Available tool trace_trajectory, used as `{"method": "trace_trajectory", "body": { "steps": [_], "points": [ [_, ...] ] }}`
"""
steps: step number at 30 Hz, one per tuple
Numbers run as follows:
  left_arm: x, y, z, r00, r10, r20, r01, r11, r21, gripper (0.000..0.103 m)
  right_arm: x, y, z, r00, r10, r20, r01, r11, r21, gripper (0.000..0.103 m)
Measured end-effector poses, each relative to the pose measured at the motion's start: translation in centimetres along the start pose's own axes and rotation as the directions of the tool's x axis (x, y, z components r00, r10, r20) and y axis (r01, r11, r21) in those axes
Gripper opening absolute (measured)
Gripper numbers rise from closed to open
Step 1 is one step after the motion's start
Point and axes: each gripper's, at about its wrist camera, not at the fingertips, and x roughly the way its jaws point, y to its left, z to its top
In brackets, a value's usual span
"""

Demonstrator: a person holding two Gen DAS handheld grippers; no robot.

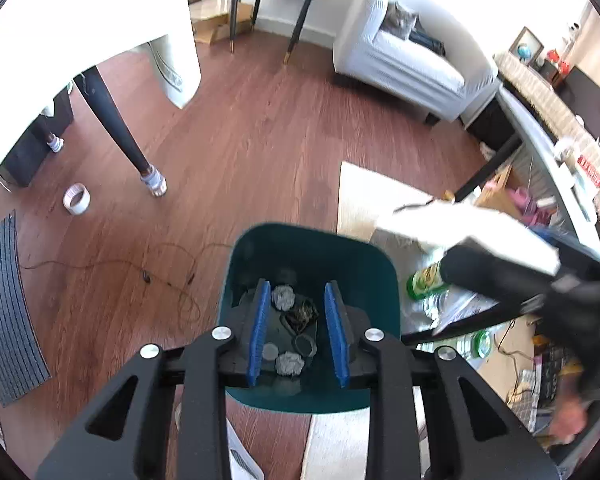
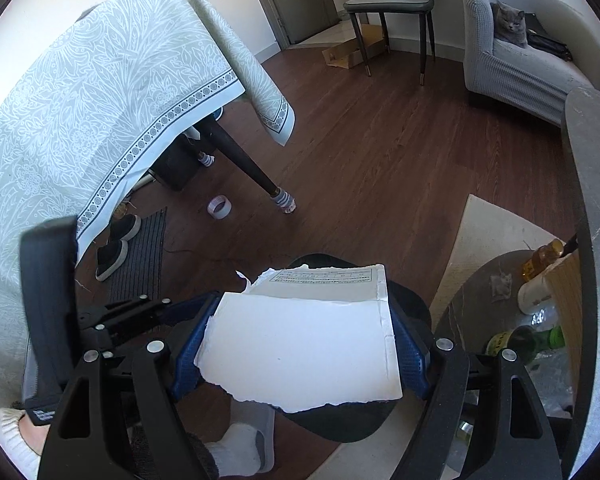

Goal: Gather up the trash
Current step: 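Hold the paper over the bin and open the right gripper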

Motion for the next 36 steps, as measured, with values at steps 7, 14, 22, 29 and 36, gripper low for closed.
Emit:
{"method": "trace_trajectory", "body": {
  "steps": [7,14,22,29,36],
  "points": [
    [-3.5,0.2,1.8,0.997,-0.014,0.080,0.015,1.000,-0.015,0.019,2.0,0.6,-0.2,0.999,-0.015,-0.034,0.014,1.000,-0.014,0.079],
    [-5.9,0.5,2.7,0.992,-0.009,0.127,0.012,1.000,-0.017,0.018,1.9,0.4,0.3,0.999,-0.041,-0.003,0.041,0.999,-0.013,0.079],
    [-9.0,-0.5,3.5,0.976,-0.074,0.204,0.074,0.997,0.006,0.018,5.6,-0.4,-1.0,0.990,-0.083,-0.117,0.083,0.997,-0.008,0.079],
    [-10.9,-0.5,3.9,0.967,-0.100,0.236,0.100,0.995,0.015,0.018,8.7,0.2,-2.5,0.973,-0.119,-0.196,0.110,0.992,-0.057,0.080],
    [-12.1,0.0,4.3,0.960,-0.100,0.263,0.100,0.995,0.012,0.018,10.8,0.8,-3.4,0.958,-0.152,-0.244,0.132,0.987,-0.095,0.082]
  ]
}}
